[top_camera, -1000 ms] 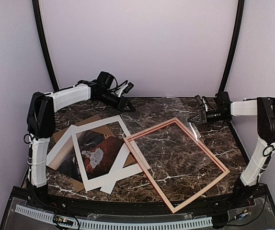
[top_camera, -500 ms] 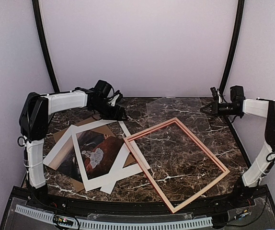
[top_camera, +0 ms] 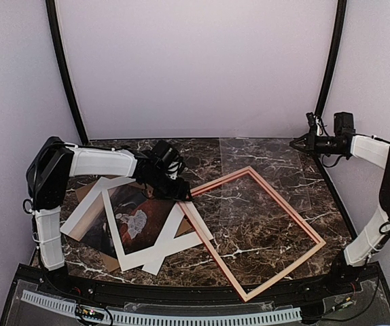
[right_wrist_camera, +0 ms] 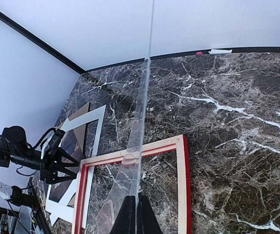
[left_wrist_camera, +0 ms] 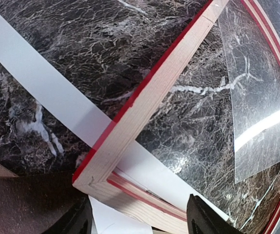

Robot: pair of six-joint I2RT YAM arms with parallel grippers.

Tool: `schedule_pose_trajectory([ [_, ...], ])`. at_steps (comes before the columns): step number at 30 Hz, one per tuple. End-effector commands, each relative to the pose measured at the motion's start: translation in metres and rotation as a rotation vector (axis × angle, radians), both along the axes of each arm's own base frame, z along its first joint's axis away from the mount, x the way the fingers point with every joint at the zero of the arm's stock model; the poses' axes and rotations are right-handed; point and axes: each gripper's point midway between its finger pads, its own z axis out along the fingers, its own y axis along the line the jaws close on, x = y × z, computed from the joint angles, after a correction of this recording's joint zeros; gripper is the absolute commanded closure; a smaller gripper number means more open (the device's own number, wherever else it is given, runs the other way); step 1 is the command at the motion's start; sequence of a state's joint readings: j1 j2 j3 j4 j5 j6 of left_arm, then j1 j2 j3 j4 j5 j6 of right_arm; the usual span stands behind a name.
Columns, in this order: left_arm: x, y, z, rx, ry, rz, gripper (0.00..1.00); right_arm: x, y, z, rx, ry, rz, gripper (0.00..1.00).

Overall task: Put the photo into the frame
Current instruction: Move the frame body to the center of the board.

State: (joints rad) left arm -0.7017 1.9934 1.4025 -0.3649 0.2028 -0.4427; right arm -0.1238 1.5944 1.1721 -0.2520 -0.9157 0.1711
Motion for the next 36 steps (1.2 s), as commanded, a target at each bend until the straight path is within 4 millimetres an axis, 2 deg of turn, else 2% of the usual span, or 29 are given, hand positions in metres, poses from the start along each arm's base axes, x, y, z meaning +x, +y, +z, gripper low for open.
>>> schedule_pose_trajectory([
  [1,0.002,-0.001,0.009,-0.015,-0.021,0.056,0.32,0.004,-0.003,0.023,-0.006,-0.072,-0.005,1.00],
  [13,0.001,-0.010,-0.011,-0.017,0.017,0.044,0.48,0.002,-0.006,0.037,-0.009,-0.093,-0.025,1.00],
  [16,0.000,-0.006,-0.010,0.012,0.006,0.055,0.48,0.001,-0.006,0.040,-0.011,-0.101,-0.027,1.00],
  [23,-0.008,-0.001,0.006,0.022,-0.062,0.077,0.40,0.000,-0.007,0.034,-0.008,-0.093,-0.033,1.00],
  [30,-0.019,0.004,-0.005,0.024,-0.043,0.093,0.39,0.000,-0.006,0.029,-0.005,-0.082,-0.030,1.00],
  [36,-0.016,-0.005,-0.010,0.007,-0.036,0.072,0.42,-0.001,-0.006,0.028,-0.006,-0.080,-0.030,1.00],
])
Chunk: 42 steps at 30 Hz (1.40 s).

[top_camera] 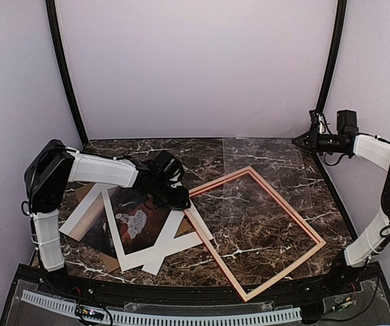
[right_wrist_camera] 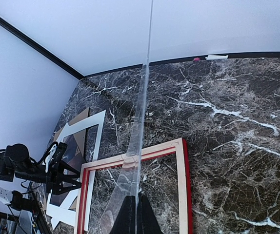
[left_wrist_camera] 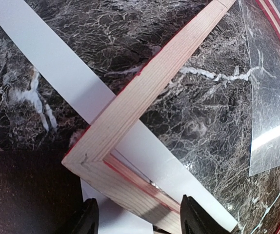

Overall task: Put the photo into the frame
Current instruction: Move the frame body to the center of the board.

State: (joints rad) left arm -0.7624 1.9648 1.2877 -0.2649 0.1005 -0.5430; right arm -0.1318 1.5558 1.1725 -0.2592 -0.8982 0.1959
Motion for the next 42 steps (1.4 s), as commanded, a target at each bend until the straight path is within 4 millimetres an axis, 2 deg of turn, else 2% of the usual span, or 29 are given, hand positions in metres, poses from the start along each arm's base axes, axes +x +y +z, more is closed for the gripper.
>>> schedule_pose_trajectory([
  [1,0.003,-0.007,0.009,-0.027,-0.015,-0.011,0.43,0.001,-0.001,0.016,-0.006,-0.069,0.000,1.00],
  [9,0.022,-0.019,0.007,0.000,-0.069,-0.045,0.52,-0.003,-0.003,0.019,-0.002,-0.060,-0.028,1.00],
  [12,0.030,-0.020,-0.002,0.045,-0.079,-0.063,0.54,-0.007,-0.005,0.022,-0.006,-0.056,-0.055,1.00],
  [13,0.036,-0.024,0.003,0.044,-0.096,-0.064,0.55,-0.008,-0.006,0.023,-0.010,-0.054,-0.063,1.00],
  [14,0.039,-0.023,-0.002,0.070,-0.100,-0.070,0.55,-0.009,-0.007,0.025,-0.015,-0.057,-0.069,1.00],
  [15,0.046,-0.027,0.004,0.068,-0.119,-0.071,0.56,-0.011,-0.007,0.026,-0.017,-0.056,-0.074,1.00],
  [16,0.049,-0.026,-0.001,0.089,-0.121,-0.083,0.56,-0.012,-0.007,0.028,-0.017,-0.058,-0.078,1.00],
  [18,0.063,-0.037,0.009,0.081,-0.156,-0.098,0.56,-0.013,-0.008,0.029,-0.015,-0.054,-0.086,1.00],
  [19,0.066,-0.038,0.001,0.093,-0.148,-0.103,0.57,-0.014,-0.008,0.028,-0.015,-0.051,-0.091,1.00],
  [20,0.074,-0.042,0.008,0.091,-0.161,-0.108,0.57,-0.015,-0.009,0.028,-0.016,-0.047,-0.097,1.00],
  [21,0.074,-0.041,-0.004,0.114,-0.137,-0.112,0.57,-0.016,-0.010,0.026,-0.019,-0.041,-0.104,1.00],
  [22,0.083,-0.045,0.004,0.105,-0.154,-0.112,0.57,-0.017,-0.010,0.026,-0.022,-0.039,-0.111,1.00],
  [23,0.083,-0.043,-0.007,0.123,-0.133,-0.116,0.57,-0.018,-0.011,0.025,-0.024,-0.036,-0.116,1.00],
  [24,0.090,-0.047,-0.001,0.114,-0.147,-0.116,0.57,-0.019,-0.011,0.025,-0.026,-0.033,-0.122,1.00],
  [25,0.090,-0.046,-0.010,0.128,-0.131,-0.118,0.56,-0.020,-0.012,0.025,-0.030,-0.033,-0.130,1.00],
  [26,0.096,-0.048,-0.006,0.119,-0.142,-0.116,0.57,-0.020,-0.013,0.026,-0.033,-0.034,-0.138,1.00],
  [27,0.097,-0.048,-0.013,0.129,-0.130,-0.117,0.57,-0.021,-0.014,0.028,-0.034,-0.038,-0.145,1.00],
  [30,0.108,-0.051,-0.012,0.120,-0.141,-0.117,0.57,-0.022,-0.018,0.037,-0.049,-0.053,-0.172,1.00],
  [34,0.118,-0.050,-0.019,0.119,-0.135,-0.123,0.62,-0.020,-0.023,0.047,-0.071,-0.065,-0.208,1.00],
  [38,0.126,-0.040,-0.029,0.112,-0.111,-0.136,0.73,-0.020,-0.025,0.055,-0.074,-0.073,-0.227,1.00],
  [42,0.133,-0.028,-0.031,0.117,-0.113,-0.169,0.77,-0.022,-0.023,0.056,-0.049,-0.052,-0.225,1.00],
])
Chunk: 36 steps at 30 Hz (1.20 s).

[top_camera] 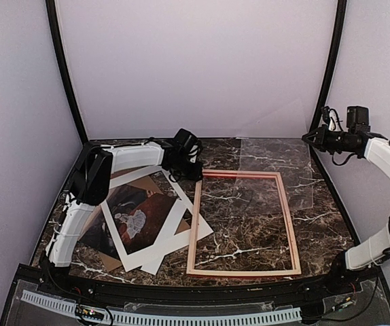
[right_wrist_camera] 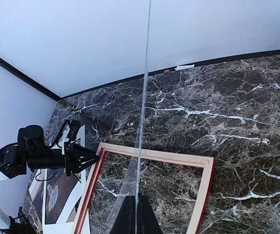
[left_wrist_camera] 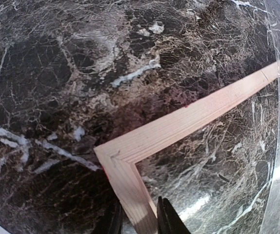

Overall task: Put the photo into the frame
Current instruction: Move the frame body to the center of the board, then place the glass panel at the frame body.

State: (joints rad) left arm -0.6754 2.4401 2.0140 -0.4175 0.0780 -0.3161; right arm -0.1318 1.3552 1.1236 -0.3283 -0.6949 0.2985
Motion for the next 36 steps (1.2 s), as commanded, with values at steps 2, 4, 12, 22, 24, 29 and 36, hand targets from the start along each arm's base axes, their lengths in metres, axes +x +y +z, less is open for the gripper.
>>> schedule_pose_trajectory([
  [2,-0.004,0.032,-0.031,0.107,0.062,-0.080,0.77,0.000,0.001,0.026,0.033,-0.044,-0.005,1.00],
  [4,-0.001,0.035,-0.030,0.107,0.061,-0.086,0.77,-0.003,0.005,0.029,0.063,-0.042,0.010,1.00],
  [12,0.005,0.029,-0.008,0.014,0.068,-0.041,0.65,-0.012,0.033,0.034,0.143,-0.019,0.048,1.00],
  [22,0.013,0.050,0.075,-0.151,-0.053,0.081,0.37,-0.040,0.096,0.059,0.190,-0.030,0.122,1.00],
  [24,0.014,0.066,0.095,-0.156,-0.099,0.119,0.33,-0.046,0.110,0.064,0.200,-0.027,0.143,1.00],
  [29,0.017,0.129,0.157,-0.160,-0.251,0.257,0.28,-0.062,0.153,0.085,0.254,-0.052,0.223,1.00],
  [36,0.006,0.192,0.189,-0.098,-0.364,0.374,0.21,-0.086,0.202,0.125,0.381,-0.093,0.354,1.00],
])
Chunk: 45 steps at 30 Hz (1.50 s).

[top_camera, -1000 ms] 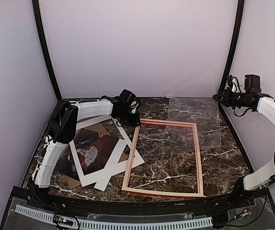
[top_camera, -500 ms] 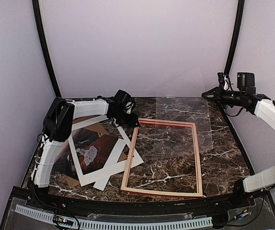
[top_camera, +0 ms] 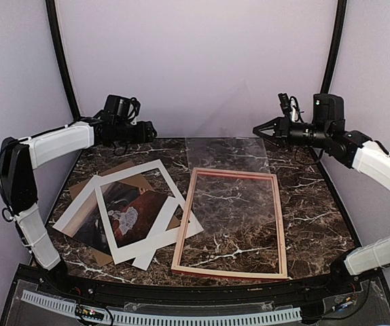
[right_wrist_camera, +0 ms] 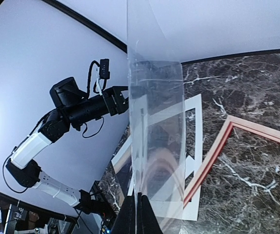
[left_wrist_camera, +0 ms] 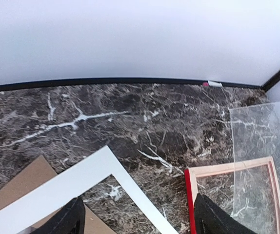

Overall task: Put the photo into the frame
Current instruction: Place the glass panel at the frame body.

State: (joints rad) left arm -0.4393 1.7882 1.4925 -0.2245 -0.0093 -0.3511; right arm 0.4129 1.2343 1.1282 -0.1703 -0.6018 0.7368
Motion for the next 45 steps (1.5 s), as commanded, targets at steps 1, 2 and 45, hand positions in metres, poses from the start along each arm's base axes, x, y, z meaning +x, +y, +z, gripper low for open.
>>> schedule_pose_trajectory([
  [1,-0.005,0.024,0.011,0.052,-0.055,0.069,0.21,-0.003,0.018,0.053,0.140,-0.106,0.031,1.00],
  [2,-0.007,0.025,0.014,0.052,-0.061,0.071,0.20,-0.002,0.018,0.049,0.141,-0.095,0.021,1.00],
  [45,-0.040,0.011,-0.012,0.045,-0.013,-0.038,0.01,-0.010,-0.087,-0.240,-0.246,0.431,-0.280,1.00],
])
